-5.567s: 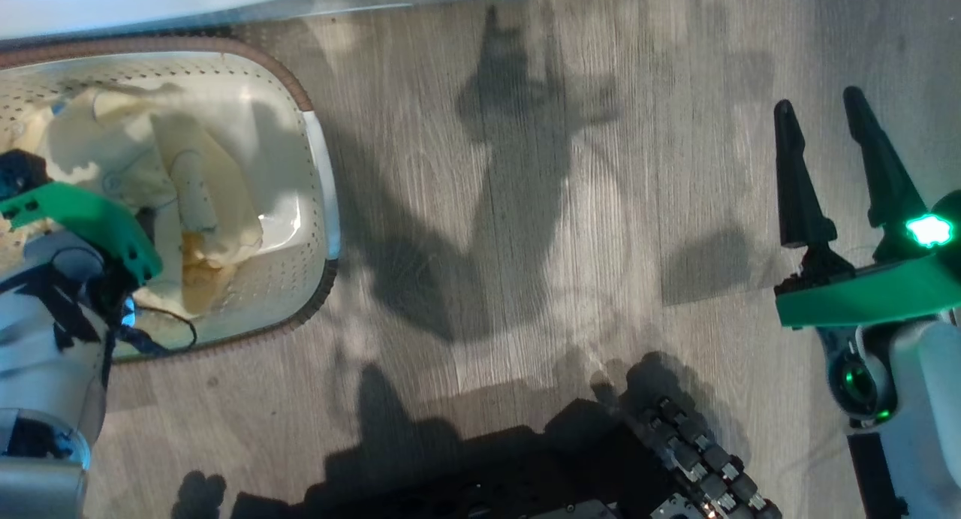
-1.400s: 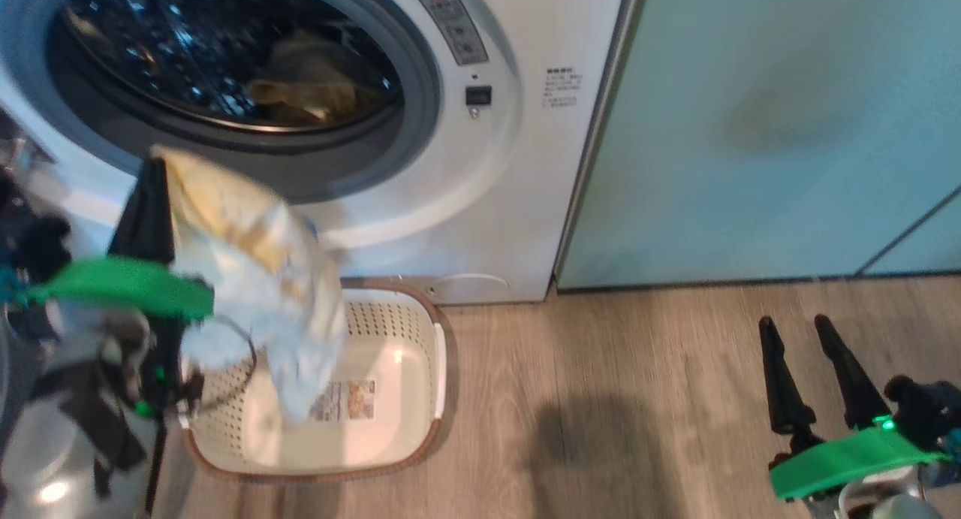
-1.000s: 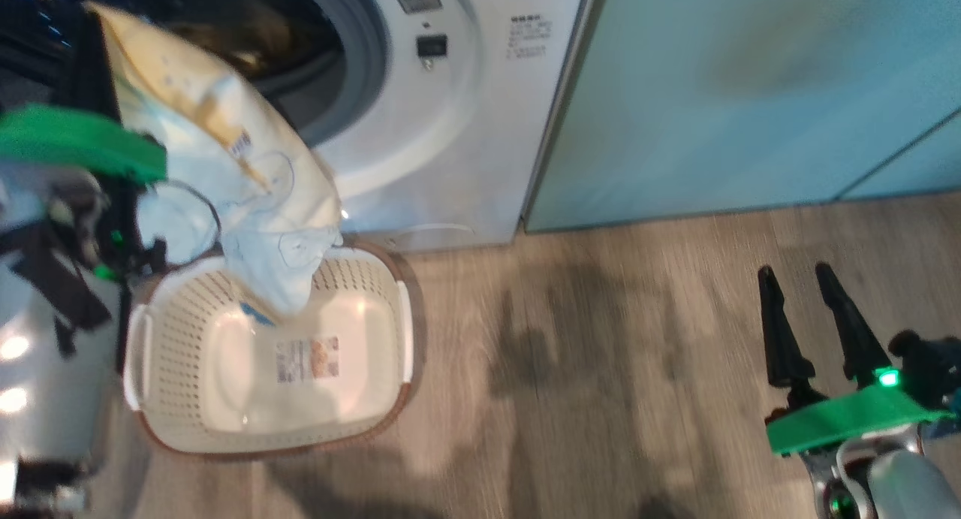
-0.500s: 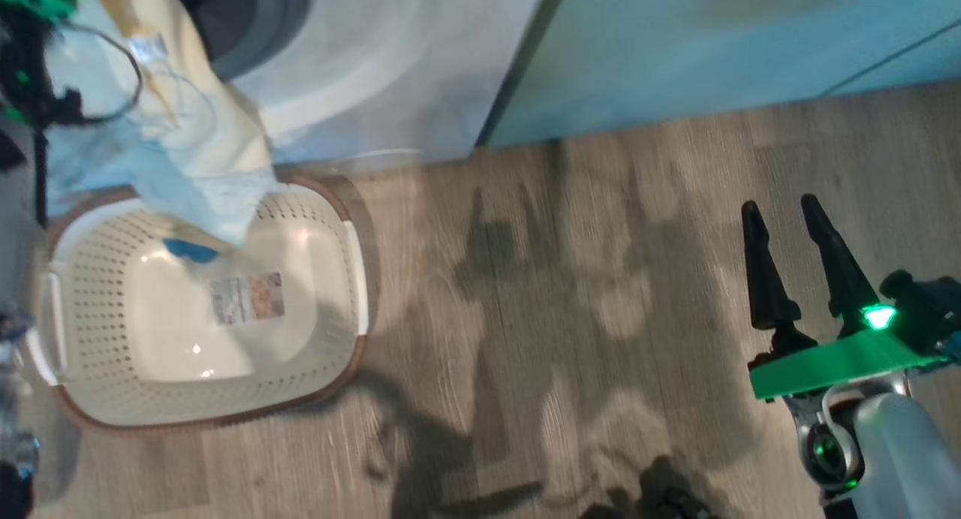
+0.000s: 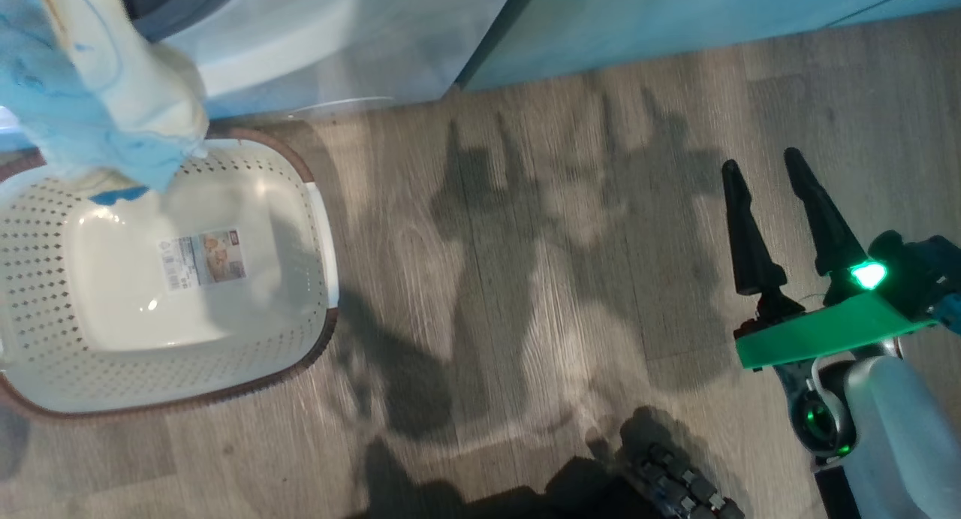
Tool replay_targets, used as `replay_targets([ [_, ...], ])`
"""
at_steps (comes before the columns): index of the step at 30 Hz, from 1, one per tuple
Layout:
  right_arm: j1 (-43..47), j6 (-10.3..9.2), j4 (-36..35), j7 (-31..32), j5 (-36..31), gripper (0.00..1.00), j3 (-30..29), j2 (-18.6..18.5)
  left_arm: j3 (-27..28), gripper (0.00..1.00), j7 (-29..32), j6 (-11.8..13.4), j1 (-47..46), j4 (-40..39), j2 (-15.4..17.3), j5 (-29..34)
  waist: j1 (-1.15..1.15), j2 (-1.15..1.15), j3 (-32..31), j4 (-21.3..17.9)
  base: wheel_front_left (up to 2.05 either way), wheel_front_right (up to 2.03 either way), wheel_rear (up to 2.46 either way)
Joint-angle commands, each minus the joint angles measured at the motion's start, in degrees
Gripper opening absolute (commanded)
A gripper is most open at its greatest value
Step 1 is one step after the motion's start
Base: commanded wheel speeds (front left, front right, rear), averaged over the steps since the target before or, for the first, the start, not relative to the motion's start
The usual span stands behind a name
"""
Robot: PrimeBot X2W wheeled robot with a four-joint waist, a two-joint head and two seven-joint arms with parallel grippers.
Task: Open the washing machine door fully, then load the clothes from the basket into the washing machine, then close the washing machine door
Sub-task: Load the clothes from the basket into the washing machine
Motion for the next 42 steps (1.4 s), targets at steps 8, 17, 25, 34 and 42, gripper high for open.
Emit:
replay_targets([
  [8,-0.6,-0.16,-1.6,-0.4,-0.3,1.0,1.3,0.1,6.4,0.0,-0.5,1.1,-3.1,-13.0,3.0,3.5,-0.01,0.0,2.1,-0.8,0.0,0.0,0.0],
  [17,-1.3,-0.16,-1.1,-0.4,-0.1,1.0,1.7,0.2,13.6,0.0,-0.5,-0.8,-0.4,-23.1,0.0,7.2,-0.01,0.0,2.9,-0.7,0.0,0.0,0.0],
  [25,-1.4,-0.16,-0.8,-0.4,-0.1,1.0,1.5,0.3,11.9,0.0,-0.5,-1.5,3.3,-18.0,-0.7,12.3,-0.01,0.0,2.4,-0.3,0.0,0.0,0.0],
  [34,-1.1,-0.16,-0.6,-0.4,-0.1,1.0,1.1,0.3,8.8,1.0,-0.5,-1.6,-0.2,-2.4,0.2,14.6,-0.01,0.0,1.1,0.2,0.0,0.0,0.0],
  [42,-0.2,-0.16,-0.4,-0.4,0.2,1.0,0.2,0.3,5.1,1.0,-0.5,-1.7,-1.0,7.7,-0.6,14.1,-0.01,0.0,-1.9,1.3,0.0,0.0,0.0],
])
